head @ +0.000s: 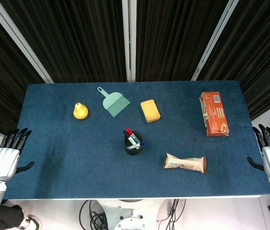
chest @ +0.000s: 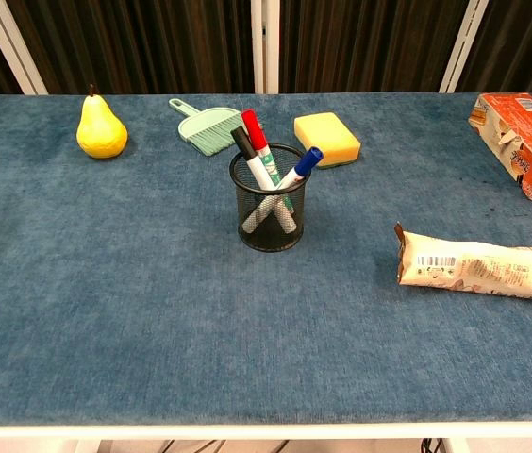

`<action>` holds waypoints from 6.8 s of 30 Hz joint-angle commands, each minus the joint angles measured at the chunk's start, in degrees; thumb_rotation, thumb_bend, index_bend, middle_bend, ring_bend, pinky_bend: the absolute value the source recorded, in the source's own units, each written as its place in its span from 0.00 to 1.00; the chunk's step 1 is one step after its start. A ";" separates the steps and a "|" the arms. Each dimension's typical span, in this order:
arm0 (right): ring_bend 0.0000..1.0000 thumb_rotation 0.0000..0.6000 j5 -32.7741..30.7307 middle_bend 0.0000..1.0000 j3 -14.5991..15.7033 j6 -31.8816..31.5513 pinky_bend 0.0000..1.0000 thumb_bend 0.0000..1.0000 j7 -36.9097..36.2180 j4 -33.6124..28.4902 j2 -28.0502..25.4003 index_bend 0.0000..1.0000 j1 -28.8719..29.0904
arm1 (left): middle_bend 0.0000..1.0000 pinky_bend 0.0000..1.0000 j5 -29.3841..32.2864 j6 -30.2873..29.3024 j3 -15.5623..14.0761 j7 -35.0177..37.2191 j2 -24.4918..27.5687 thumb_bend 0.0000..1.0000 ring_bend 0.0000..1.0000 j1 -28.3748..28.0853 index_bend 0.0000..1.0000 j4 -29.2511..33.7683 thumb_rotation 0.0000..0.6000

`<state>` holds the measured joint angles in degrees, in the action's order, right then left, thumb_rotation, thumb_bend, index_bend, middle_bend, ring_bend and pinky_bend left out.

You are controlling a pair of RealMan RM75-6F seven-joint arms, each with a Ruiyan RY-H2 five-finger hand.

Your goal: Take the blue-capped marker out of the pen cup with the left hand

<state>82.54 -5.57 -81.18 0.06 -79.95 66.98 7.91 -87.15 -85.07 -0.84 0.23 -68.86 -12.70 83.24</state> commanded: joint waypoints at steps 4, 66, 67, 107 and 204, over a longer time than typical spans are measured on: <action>0.00 1.00 0.06 0.00 0.06 0.01 0.00 0.12 -0.09 0.19 0.02 0.00 -0.04 | 0.03 0.04 -0.38 0.04 0.45 0.24 -0.20 0.12 0.00 0.26 0.05 0.03 1.00; 0.00 1.00 -3.17 0.00 -0.67 3.47 0.00 0.14 -2.40 -0.07 -3.31 0.00 0.17 | 0.05 0.06 27.93 45.92 15.67 -15.51 -19.13 0.24 0.00 -48.74 0.34 3.65 1.00; 0.00 1.00 -3.24 0.00 -0.68 3.50 0.00 0.14 -2.28 -0.18 -3.39 0.00 0.17 | 0.05 0.06 28.21 45.90 15.56 -15.42 -19.20 0.24 0.00 -48.82 0.34 3.66 1.00; 0.00 1.00 -4.31 0.00 -0.68 5.11 0.00 0.14 -3.68 1.13 -3.32 0.00 0.21 | 0.11 0.05 31.71 44.98 14.00 -13.05 -23.41 0.32 0.00 -52.82 0.46 1.30 1.00; 0.00 1.00 -4.38 0.00 -0.66 4.79 0.00 0.14 3.45 -3.44 -3.00 0.00 1.30 | 0.03 0.06 21.47 33.99 9.77 8.36 -1.43 0.26 0.00 -29.97 0.00 3.44 1.00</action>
<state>78.15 -6.24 -76.37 3.52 -83.41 63.99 9.21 -65.65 -48.00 8.64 8.60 -70.43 -44.66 87.67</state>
